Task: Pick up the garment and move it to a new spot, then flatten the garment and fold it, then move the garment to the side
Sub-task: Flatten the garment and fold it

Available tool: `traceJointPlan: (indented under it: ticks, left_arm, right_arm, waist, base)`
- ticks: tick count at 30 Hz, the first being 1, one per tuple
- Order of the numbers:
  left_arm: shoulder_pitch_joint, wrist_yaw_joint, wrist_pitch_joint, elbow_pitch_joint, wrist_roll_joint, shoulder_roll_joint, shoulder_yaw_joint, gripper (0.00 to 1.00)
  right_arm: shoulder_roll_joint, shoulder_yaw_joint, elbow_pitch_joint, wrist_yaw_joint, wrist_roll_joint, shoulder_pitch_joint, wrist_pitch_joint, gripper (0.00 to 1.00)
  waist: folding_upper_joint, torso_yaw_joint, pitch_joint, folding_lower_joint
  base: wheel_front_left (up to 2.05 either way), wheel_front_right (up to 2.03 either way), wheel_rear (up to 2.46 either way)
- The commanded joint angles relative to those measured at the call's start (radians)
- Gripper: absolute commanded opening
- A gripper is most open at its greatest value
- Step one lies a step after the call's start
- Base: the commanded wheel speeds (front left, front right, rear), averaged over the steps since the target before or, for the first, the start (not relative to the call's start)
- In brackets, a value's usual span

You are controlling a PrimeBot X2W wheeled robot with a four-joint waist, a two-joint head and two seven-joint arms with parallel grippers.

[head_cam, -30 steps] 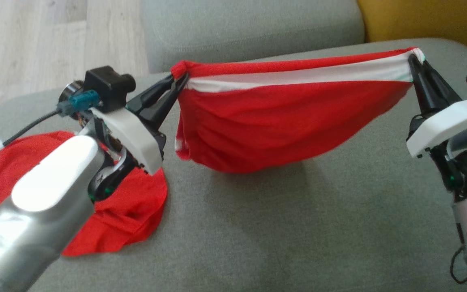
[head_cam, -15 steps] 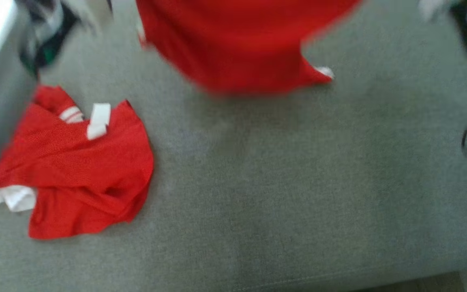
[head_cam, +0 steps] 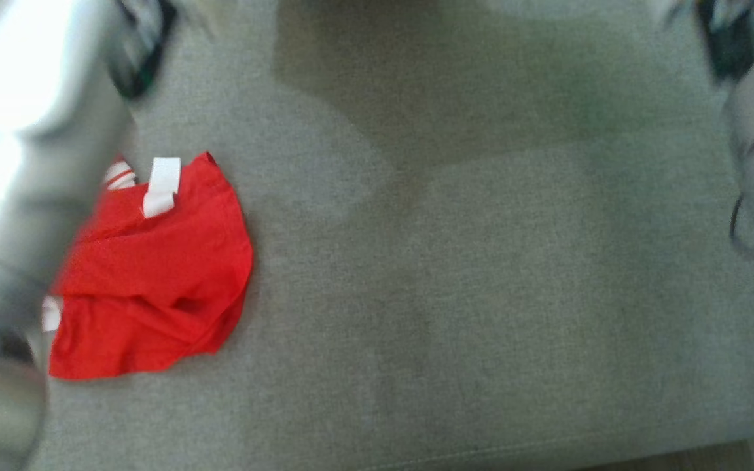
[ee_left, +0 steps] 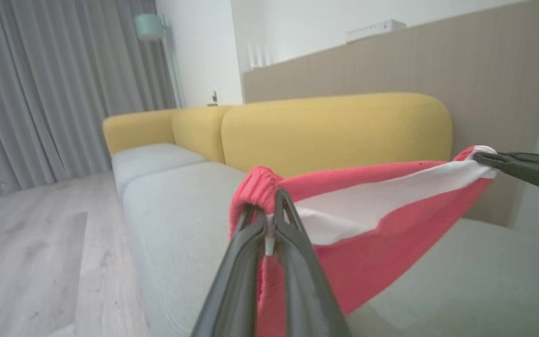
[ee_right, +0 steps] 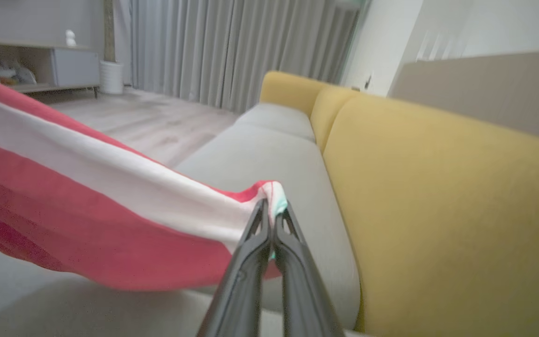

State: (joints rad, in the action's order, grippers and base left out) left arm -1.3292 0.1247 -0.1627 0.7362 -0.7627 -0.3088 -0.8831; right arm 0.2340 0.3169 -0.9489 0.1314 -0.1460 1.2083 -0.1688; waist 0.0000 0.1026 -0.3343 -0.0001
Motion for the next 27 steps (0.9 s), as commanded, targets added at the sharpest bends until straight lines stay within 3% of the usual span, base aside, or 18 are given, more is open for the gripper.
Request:
traceJointPlan:
  ticks: [1,6,10,13,19,27]
  left_arm:
    - [0.047,0.005,-0.011,-0.029,-0.014,-0.024,-0.015,0.0]
    - [0.208,0.006,-0.014,-0.108,-0.049,-0.034,-0.137,0.0]
    - [0.349,0.006,-0.004,-0.189,-0.079,-0.057,-0.229,0.0]
    - [0.431,0.003,-0.007,-0.239,-0.081,-0.072,-0.266,0.0]
    - [0.549,-0.048,0.002,-0.344,-0.083,-0.087,-0.311,0.0]
    - [0.671,-0.11,0.032,-0.48,-0.091,-0.104,-0.346,0.0]
  right_arm:
    - [0.011,0.021,-0.004,-0.001,-0.026,-0.05,-0.011,0.0]
    - [0.053,0.086,-0.051,-0.001,-0.107,-0.17,0.032,0.0]
    - [0.112,0.181,-0.022,-0.001,-0.232,-0.287,0.119,0.0]
    - [0.177,0.26,0.047,-0.001,-0.343,-0.37,0.204,0.0]
    - [0.344,0.372,0.233,-0.001,-0.575,-0.513,0.406,0.0]
    - [0.53,0.396,0.423,-0.001,-0.732,-0.664,0.594,0.0]
  waist:
    - [0.0,-0.009,0.025,0.0001]
    - [0.0,-0.023,0.063,0.0001]
    - [0.0,-0.03,0.1,0.0001]
    - [0.0,-0.029,0.135,0.0001]
    - [0.0,-0.014,0.199,0.0001]
    - [0.0,0.013,0.276,0.0001]
  base:
    - [0.0,0.0,0.0]
    - [0.0,0.0,0.0]
    - [0.0,0.0,0.0]
    - [0.0,0.0,0.0]
    - [0.0,0.0,0.0]
    - [0.0,0.0,0.0]
